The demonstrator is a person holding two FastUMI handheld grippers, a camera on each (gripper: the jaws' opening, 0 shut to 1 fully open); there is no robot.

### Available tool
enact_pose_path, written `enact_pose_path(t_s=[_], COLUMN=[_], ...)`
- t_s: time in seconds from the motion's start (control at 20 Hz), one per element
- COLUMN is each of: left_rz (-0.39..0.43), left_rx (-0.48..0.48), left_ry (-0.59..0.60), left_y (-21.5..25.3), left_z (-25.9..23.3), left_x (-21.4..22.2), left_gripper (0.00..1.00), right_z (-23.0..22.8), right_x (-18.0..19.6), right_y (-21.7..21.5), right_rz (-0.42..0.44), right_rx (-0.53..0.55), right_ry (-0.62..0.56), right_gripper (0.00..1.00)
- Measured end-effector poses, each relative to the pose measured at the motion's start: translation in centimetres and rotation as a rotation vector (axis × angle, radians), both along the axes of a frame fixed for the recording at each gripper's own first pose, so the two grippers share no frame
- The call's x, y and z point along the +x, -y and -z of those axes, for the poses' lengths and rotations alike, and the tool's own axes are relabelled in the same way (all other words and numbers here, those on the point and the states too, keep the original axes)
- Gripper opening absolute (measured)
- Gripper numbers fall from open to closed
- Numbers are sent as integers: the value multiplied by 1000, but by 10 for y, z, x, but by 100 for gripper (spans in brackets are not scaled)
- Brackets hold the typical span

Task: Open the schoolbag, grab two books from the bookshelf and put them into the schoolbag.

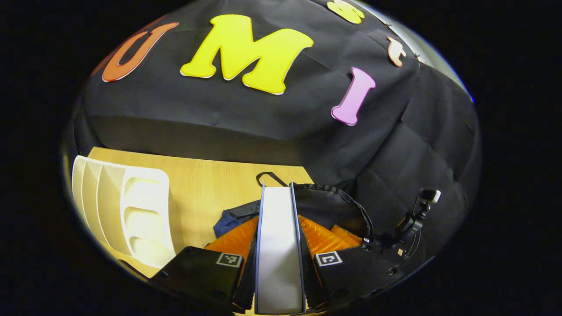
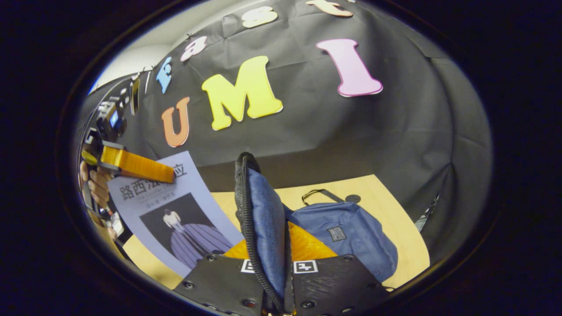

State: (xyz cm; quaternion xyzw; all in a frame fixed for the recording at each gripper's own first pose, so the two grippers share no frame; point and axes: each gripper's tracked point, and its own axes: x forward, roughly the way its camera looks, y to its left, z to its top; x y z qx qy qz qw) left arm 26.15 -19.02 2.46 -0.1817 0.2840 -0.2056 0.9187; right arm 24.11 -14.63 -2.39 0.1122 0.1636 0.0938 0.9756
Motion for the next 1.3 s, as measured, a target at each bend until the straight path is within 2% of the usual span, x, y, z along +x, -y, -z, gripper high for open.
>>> enact_pose_path(t_s=[0.1, 0.25, 0.3, 0.45, 0.5, 0.55, 0.6, 0.65, 0.8, 1.0, 1.15, 1.3], left_rz=[-82, -177, -218, -276, -281, -278, -295, -310, -284, -297, -309, -351], left_rx=[-110, -344, -371, -375, -413, -444, -439, -409, -420, -366, -411, -500], left_ry=[-7, -49, -46, -16, -4, -6, -1, 17, 2, 100, 94, 82], left_y=[-2, 4, 1, 1, 3, 8, 10, 11, 29, 40, 55, 68], left_z=[5, 22, 27, 63, 67, 73, 84, 100, 127, 132, 138, 145], left_x=[16, 33, 35, 49, 48, 44, 44, 42, 34, 30, 33, 37], left_gripper=[46, 47, 47, 47, 47, 51, 47, 47, 47, 47, 47, 47], right_z=[-15, -22, -22, -22, -25, -26, -28, -32, -34, -36, -36, -37], right_x=[2, 4, 3, 2, 2, 3, 3, 1, 1, -1, 0, 1], right_y=[4, -2, -5, -11, -11, -13, -15, -16, -22, -31, -40, -42], right_rz=[13, 10, 3, -13, -13, -13, -13, -13, -24, -46, -67, -71], right_rx=[2, -7, -8, -18, -24, -32, -42, -52, -76, -89, -82, -74], right_ry=[24, 42, 42, 44, 50, 55, 64, 74, 88, 101, 104, 109], right_gripper=[5, 5, 5, 5, 5, 5, 5, 5, 5, 5, 5, 5])
